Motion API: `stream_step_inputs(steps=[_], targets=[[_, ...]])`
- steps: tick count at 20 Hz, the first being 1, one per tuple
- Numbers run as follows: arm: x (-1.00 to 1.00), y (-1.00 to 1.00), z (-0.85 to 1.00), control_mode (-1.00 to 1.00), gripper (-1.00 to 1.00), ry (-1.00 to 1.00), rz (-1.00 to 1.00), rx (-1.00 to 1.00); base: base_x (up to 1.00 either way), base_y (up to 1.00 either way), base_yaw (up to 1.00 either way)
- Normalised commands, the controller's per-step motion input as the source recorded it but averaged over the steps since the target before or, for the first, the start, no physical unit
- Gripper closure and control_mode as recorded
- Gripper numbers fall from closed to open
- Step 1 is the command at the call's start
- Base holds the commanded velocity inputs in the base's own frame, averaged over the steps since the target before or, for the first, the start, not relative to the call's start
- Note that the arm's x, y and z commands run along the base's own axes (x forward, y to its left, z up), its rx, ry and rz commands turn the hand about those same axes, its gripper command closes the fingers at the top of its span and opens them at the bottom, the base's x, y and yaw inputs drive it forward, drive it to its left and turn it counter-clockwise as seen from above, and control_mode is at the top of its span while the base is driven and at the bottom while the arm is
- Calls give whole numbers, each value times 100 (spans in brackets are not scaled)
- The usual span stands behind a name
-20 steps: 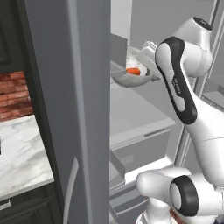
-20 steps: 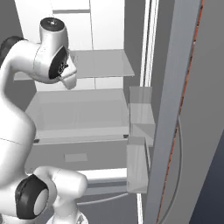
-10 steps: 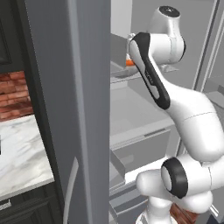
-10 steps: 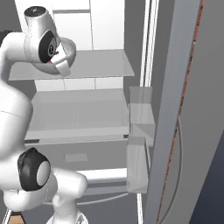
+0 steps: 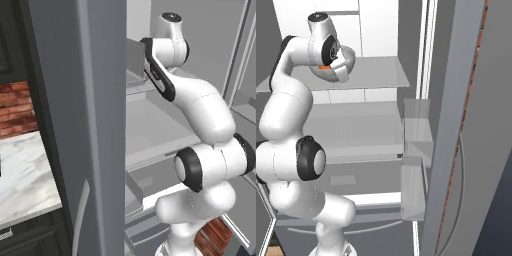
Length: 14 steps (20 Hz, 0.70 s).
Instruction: Move the mug from next to the sink to the open cabinet. Then, move the bowl with the carrot to the fridge to clear the area for faucet cleaning.
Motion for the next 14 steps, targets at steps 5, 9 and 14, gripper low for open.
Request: stream_step_inputs(steps=[5,9,14], targets=[[100,2,-10,-100,100,5,-9,0,0,0,0],[100,5,-10,-100,100,2,-7,0,0,0,0],[56,0,-1,-100,-100,1,-4,0,0,0,0]])
